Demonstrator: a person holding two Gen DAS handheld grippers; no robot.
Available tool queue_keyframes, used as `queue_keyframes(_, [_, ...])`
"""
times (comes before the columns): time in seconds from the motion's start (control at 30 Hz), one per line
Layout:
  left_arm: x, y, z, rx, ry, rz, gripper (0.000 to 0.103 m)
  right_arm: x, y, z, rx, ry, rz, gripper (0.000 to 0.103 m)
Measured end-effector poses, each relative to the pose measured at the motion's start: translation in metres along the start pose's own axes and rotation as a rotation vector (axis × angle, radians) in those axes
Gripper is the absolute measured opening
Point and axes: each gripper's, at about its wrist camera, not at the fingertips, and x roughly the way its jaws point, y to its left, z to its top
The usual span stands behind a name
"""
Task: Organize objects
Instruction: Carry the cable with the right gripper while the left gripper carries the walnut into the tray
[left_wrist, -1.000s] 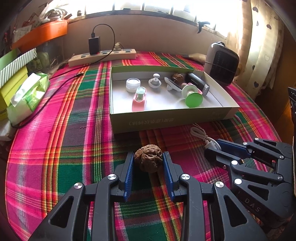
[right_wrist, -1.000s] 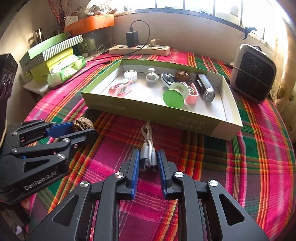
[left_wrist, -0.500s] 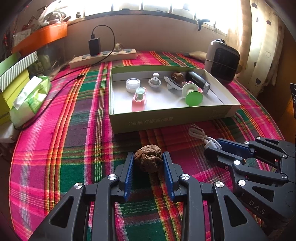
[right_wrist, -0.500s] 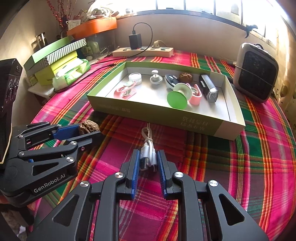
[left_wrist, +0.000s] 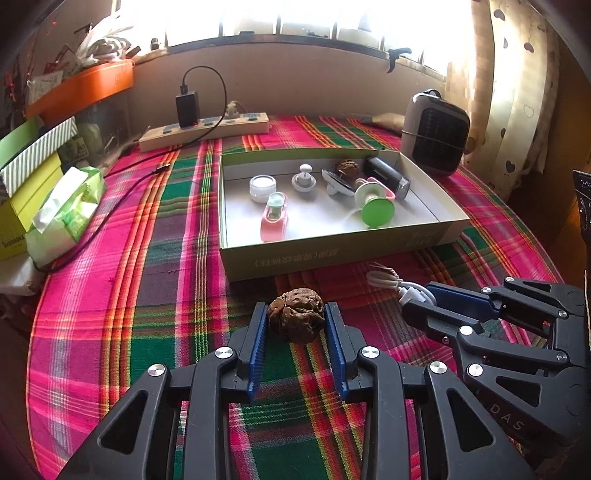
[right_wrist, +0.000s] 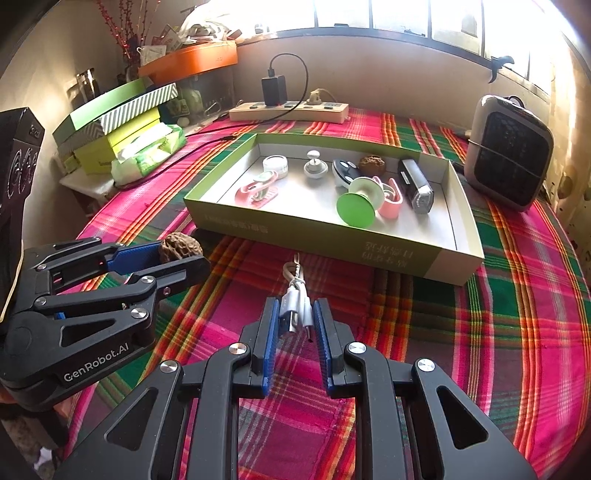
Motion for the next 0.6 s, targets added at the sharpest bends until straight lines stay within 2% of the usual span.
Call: queue_keyframes(0.6, [-0.011,-0.004,0.012,-0.001,-0.028,-0.021,0.028,-0.022,-0.011,0.001,0.043,-0.064,0.026,0.02])
